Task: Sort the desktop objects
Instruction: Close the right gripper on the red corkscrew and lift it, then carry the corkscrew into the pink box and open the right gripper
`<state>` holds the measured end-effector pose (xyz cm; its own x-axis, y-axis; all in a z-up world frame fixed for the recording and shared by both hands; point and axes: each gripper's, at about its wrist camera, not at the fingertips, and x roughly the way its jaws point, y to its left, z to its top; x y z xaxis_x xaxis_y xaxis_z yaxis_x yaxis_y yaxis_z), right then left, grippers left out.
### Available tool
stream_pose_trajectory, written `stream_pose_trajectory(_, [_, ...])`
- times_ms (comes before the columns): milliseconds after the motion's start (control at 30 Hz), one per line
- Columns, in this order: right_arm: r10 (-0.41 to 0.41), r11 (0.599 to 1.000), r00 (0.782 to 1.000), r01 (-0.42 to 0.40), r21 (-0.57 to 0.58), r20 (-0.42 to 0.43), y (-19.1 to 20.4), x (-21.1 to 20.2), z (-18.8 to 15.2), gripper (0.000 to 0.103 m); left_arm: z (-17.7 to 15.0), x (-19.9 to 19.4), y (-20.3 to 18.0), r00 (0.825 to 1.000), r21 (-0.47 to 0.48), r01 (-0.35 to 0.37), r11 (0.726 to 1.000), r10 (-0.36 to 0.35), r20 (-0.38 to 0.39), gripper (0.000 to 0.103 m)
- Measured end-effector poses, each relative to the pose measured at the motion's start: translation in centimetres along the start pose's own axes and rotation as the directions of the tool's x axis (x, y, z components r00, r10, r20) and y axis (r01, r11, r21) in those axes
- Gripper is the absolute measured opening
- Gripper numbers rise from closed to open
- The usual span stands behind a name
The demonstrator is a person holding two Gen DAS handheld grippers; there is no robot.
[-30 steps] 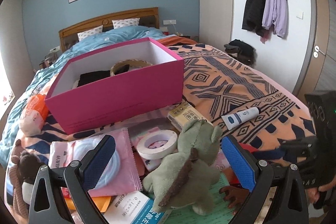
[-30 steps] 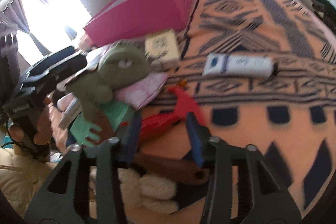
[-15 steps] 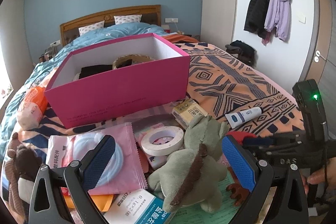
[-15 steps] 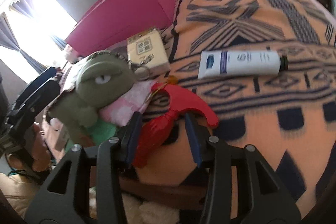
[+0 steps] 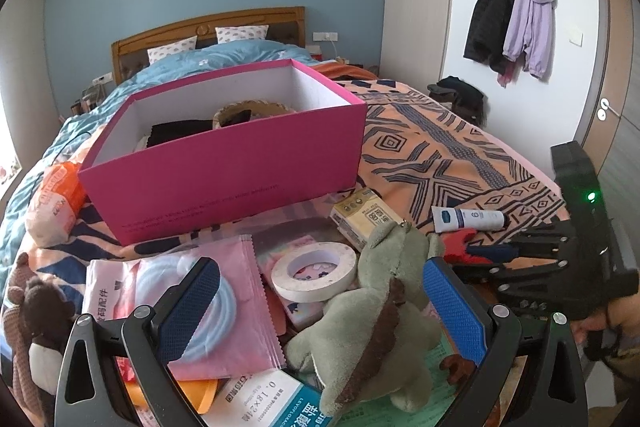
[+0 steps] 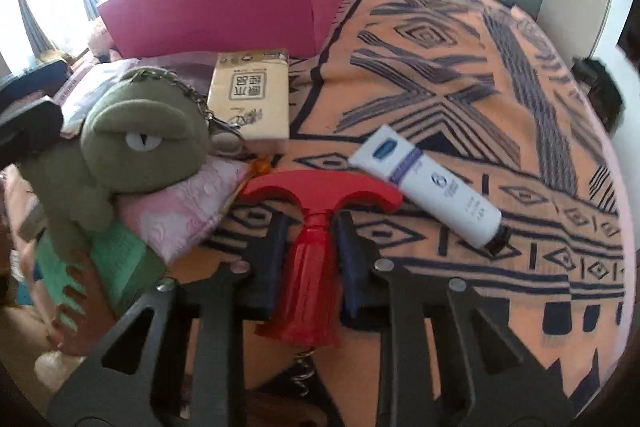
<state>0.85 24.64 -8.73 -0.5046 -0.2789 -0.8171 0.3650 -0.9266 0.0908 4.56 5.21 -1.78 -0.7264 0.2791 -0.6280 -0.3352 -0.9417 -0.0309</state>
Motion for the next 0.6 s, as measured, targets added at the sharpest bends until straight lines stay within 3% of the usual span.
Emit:
stream_pose_trajectory(200, [0.106, 0.992, 0.992, -0.110, 0.055, 0.068, -1.1, -2.3, 0.4, 0.027, 0.6, -0.1, -0.2, 0.999, 0.000, 0.034, 0.999, -0.034, 0.007, 0.103])
stream_pose_trajectory(367, [0.107, 0.992, 0.988, -0.115, 0.061, 0.115, -1.4, -3.5, 1.4, 0.027, 1.3, -0.4, -1.1, 0.999, 0.033, 0.042, 0.999, -0.043, 0.030, 0.103])
stream_pose_trajectory(433, [0.060, 0.997, 0.994, -0.065, 0.051, 0.093, -1.4, -3.0, 1.5, 0.027, 1.4, -0.4, -1.5, 0.998, 0.044, 0.049, 0.998, -0.051, 0.032, 0.103])
stream_pose_trajectory(600, [0.043, 0.998, 0.998, -0.041, 0.037, -0.041, -2.0, -0.6, 0.9, 0.027, 1.3, 0.0, -1.9, 0.999, 0.057, 0.047, 0.997, -0.048, 0.017, 0.103])
